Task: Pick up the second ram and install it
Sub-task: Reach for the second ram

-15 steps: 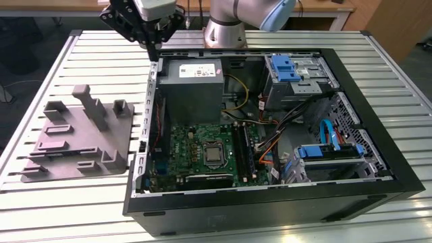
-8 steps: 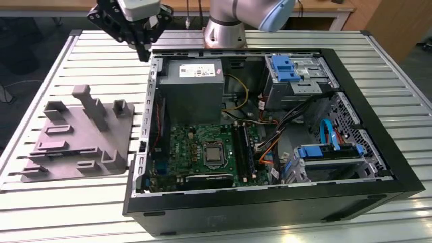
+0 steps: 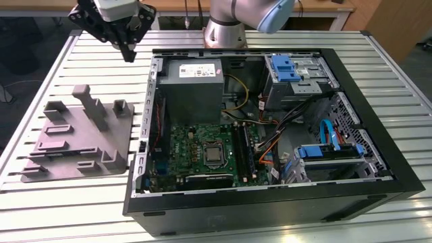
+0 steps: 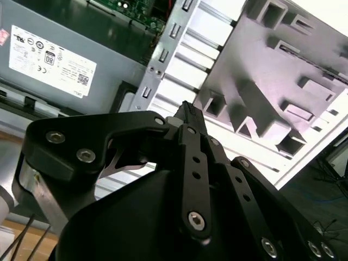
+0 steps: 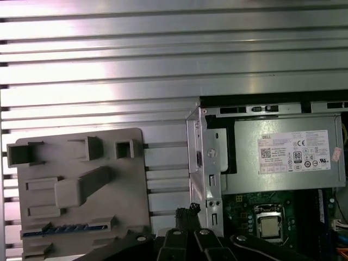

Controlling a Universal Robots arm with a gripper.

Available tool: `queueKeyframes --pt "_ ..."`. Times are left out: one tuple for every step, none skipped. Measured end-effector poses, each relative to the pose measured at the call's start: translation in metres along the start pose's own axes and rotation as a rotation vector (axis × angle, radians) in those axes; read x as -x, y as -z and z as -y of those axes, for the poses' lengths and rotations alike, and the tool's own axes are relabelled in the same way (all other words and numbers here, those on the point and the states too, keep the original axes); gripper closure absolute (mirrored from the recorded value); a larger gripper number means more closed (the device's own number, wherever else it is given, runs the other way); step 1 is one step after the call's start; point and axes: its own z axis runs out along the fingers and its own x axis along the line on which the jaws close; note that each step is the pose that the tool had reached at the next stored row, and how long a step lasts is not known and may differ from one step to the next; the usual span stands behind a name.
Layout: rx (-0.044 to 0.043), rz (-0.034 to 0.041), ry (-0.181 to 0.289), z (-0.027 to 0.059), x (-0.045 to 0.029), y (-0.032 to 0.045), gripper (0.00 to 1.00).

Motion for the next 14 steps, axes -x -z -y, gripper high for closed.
queueKeyframes --pt "0.0 0.0 0.0 0.0002 -0.0032 0.0001 0.89" --pt "0.0 0.0001 0.0 0.0005 -0.0064 0.0001 0.89" --pt "0.0001 0.0001 0.0 0.0007 -0.0094 0.0002 0.89" --pt "0.0001 0.0001 0.0 0.0009 -0.0125 0.0002 0.89" --pt "0.0 0.0001 0.0 0.0012 -0.0153 0.0003 0.89" --pt "0.0 0.0 0.0 0.0013 -0.018 0.0004 0.89" --pt "-0.0001 0.0 0.0 0.0016 -0.0208 0.0005 0.89" --pt "0.0 0.0001 0.0 0.0017 -0.0233 0.0005 0.89" --pt "0.0 0.0 0.0 0.0019 -0.0257 0.0006 0.89" --pt "-0.0001 0.0 0.0 0.0021 -0.028 0.0007 0.89" --pt "0.0 0.0001 0.0 0.0023 -0.0304 0.0007 0.89" --pt "0.0 0.0001 0.0 0.0025 -0.0329 0.0007 0.89" --pt "0.0001 0.0001 0.0 0.0027 -0.0355 0.0008 0.89" --pt "0.0 0.0001 0.0 0.0029 -0.0382 0.0008 0.89"
